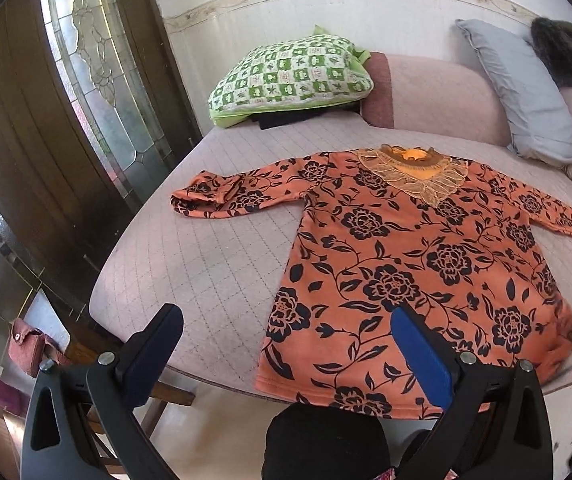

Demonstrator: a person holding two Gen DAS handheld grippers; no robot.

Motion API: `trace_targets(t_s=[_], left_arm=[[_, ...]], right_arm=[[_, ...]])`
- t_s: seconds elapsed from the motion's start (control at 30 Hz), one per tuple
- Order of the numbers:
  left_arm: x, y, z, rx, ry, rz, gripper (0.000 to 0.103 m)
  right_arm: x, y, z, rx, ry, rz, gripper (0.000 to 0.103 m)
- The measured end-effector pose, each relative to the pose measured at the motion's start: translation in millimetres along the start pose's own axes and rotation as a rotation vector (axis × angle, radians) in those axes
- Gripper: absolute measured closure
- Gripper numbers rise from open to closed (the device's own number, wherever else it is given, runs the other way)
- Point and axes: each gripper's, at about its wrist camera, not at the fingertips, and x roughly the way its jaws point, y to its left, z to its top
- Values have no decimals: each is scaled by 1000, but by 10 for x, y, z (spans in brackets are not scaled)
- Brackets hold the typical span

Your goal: Fold small clothes

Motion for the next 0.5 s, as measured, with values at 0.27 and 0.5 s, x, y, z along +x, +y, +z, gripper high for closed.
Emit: trace_targets(t_s=[0.27, 0.5], left_arm=[[167, 47, -36, -15, 40, 0, 0], [231, 173, -48, -51, 34, 33, 0]], right_arm=[[-348, -483, -166, 115, -16, 49, 35], [-607, 191, 124, 5, -206, 126, 35]])
